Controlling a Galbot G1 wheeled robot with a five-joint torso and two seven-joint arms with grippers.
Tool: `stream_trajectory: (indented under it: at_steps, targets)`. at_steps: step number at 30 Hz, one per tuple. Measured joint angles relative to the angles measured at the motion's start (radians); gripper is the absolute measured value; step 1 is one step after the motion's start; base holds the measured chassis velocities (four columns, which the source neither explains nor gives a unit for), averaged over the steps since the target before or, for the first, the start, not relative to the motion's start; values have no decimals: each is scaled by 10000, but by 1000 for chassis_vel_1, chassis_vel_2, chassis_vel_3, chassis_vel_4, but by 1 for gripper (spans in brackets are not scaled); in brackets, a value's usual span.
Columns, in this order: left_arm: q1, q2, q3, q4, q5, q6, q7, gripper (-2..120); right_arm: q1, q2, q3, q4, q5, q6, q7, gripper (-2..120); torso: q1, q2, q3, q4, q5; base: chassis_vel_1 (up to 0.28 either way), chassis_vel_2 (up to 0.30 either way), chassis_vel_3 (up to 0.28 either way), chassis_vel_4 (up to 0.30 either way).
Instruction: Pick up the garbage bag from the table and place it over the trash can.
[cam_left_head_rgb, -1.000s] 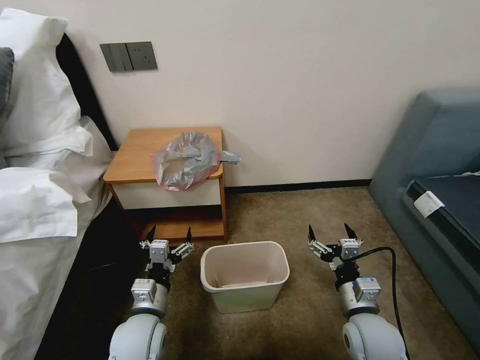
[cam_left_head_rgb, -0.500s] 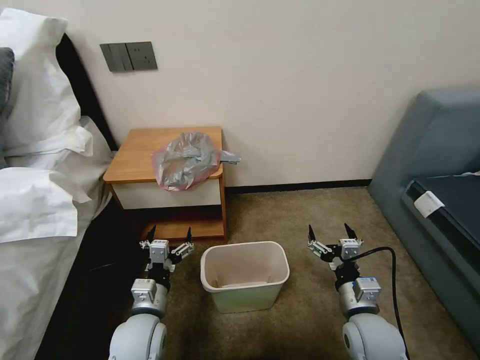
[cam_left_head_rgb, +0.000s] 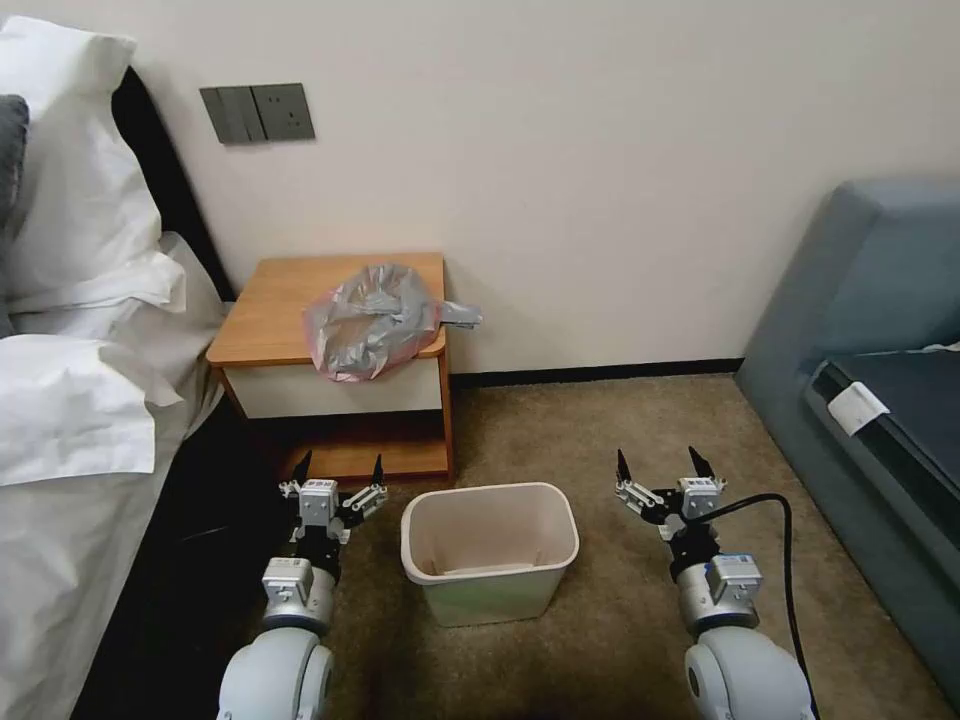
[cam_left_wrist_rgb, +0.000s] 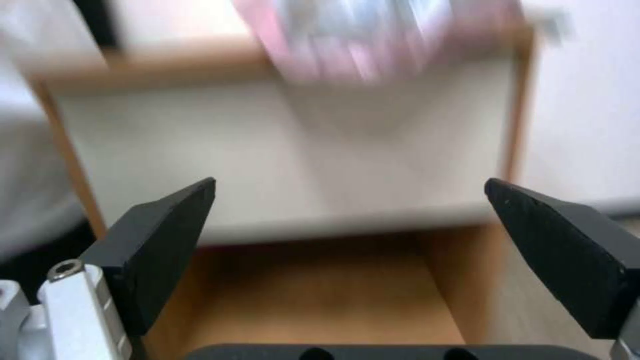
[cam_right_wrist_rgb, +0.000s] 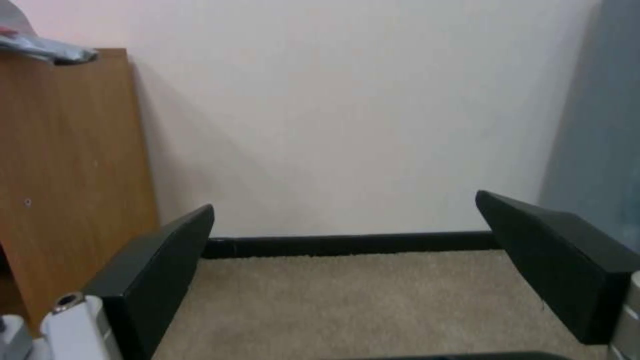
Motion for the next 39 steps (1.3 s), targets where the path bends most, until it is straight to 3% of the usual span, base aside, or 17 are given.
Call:
stream_trajectory:
  at_steps: [2,3,6,7,11,14,21,23,24,27,39]
  targets:
    - [-405,-102,-306,-76,47,-662,-180,100,63,-142,167,170,3,480,15,100,0,0,1,0,2,0,0,0,0]
    - [-405,-102,-306,-76,47,-662,-180,100,63,-142,167,170,3,480,15,100,0,0,1,0,2,0,0,0,0]
    - [-1075,-289,-813,-204,131,-1768,-486,100,196,-447,509,551,16,1525,76,100,0,0,0,0,2,0,0,0,0]
    - [-1075,-289,-813,-204,131,-1768,-486,100,196,-447,509,551,16,1525,76,100,0,0,0,0,2,0,0,0,0]
    - [-1998,-532,-1502,-376,242,-3287,-906,100,389,-876,1004,1088,51,3009,167,100,0,0,1,0,0,0,0,0,0]
    - [-2240,-599,-1684,-429,271,-3694,-1020,100,489,-1087,1248,1353,66,3742,211,100,0,1,0,0,3,0,0,0,0]
    - [-2263,-616,-1715,-430,281,-3828,-995,100,588,-1108,1257,1451,99,4572,-13,100,1,1,1,1,-3,0,0,0,0]
    - [-1895,-527,-1462,-233,288,-4024,-299,100,567,-1064,1238,1387,114,4607,-32,100,0,1,0,0,9,0,0,0,0]
    - [-1658,-487,-1318,-89,293,-4078,119,100,546,-1055,1237,1345,118,4628,-43,100,1,0,2,1,-12,0,0,0,0]
    - [-1448,-457,-1223,-2,279,-4149,457,100,530,-1043,1237,1236,119,4705,-50,100,0,0,0,0,7,0,0,0,0]
    - [-1167,-542,-1210,43,248,-4195,576,100,646,-1117,1268,700,169,4867,-55,100,0,0,0,0,0,0,0,0,0]
